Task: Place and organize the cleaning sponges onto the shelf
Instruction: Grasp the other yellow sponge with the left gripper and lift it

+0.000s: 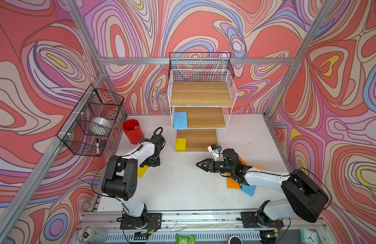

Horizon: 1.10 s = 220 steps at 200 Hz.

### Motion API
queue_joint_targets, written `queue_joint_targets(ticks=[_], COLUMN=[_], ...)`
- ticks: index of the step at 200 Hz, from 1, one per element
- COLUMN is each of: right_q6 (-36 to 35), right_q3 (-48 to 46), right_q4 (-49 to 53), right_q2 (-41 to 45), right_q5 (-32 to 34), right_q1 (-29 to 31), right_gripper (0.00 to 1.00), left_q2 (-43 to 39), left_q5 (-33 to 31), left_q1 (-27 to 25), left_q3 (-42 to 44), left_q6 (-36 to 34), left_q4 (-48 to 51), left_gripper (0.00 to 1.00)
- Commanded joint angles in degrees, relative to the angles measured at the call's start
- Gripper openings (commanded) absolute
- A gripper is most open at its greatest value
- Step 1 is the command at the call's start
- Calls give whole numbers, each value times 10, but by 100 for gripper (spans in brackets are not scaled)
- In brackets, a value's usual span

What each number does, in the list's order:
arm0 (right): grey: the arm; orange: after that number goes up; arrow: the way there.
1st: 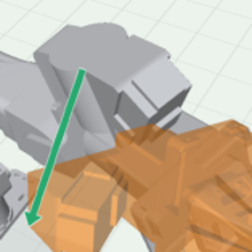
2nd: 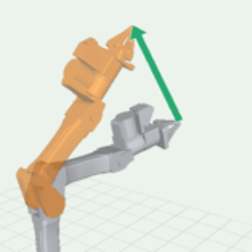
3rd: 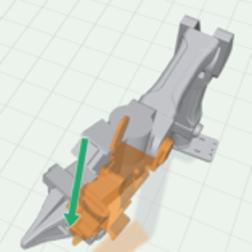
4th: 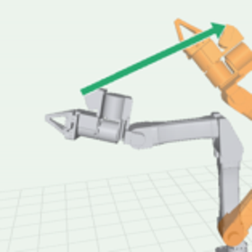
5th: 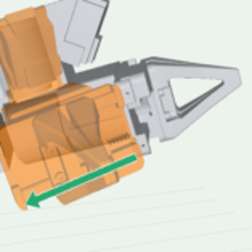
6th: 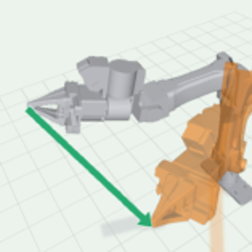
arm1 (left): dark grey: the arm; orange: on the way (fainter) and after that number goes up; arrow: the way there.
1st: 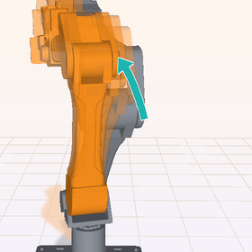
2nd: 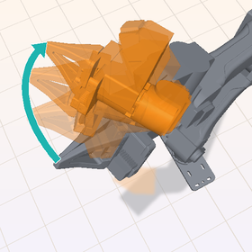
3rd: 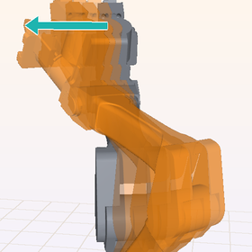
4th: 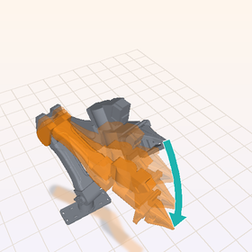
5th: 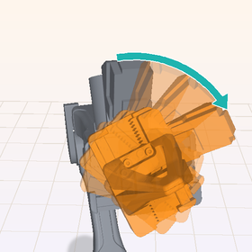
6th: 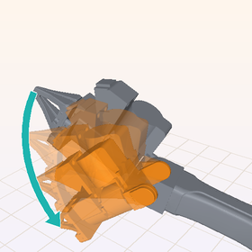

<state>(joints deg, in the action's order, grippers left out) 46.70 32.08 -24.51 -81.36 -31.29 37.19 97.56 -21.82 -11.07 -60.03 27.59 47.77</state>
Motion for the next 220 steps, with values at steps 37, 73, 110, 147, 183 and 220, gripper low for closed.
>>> queue_joint_targets(ticks=[37, 73, 110, 147, 183, 220], right_q6=[-5, -2, -13, -10, -10, -19], right_q3=[-7, -9, -2, 2, -16, -34], right_q4=[5, 5, 27, 53, 97, 198], right_q2=[-1, -3, 4, 17, 62, 167], right_q5=[3, 8, 21, 29, 49, 101], right_q1=[-1, -1, -1, -1, -1, -1], right_gripper=[65, 64, 64, 64, 70, 80], left_q2=[47, 52, 17, -80, -185, -272], left_q5=[-27, -24, 11, 72, 142, 193], left_q1=[12, 14, 13, 3, -53, -140], left_q3=[-21, -23, -22, 7, 39, 81], left_q6=[-7, -4, 1, 12, 40, 105], left_q4=[-4, -4, 7, 17, 34, 31], left_gripper=[42, 13, 3, 1, 1, 2])
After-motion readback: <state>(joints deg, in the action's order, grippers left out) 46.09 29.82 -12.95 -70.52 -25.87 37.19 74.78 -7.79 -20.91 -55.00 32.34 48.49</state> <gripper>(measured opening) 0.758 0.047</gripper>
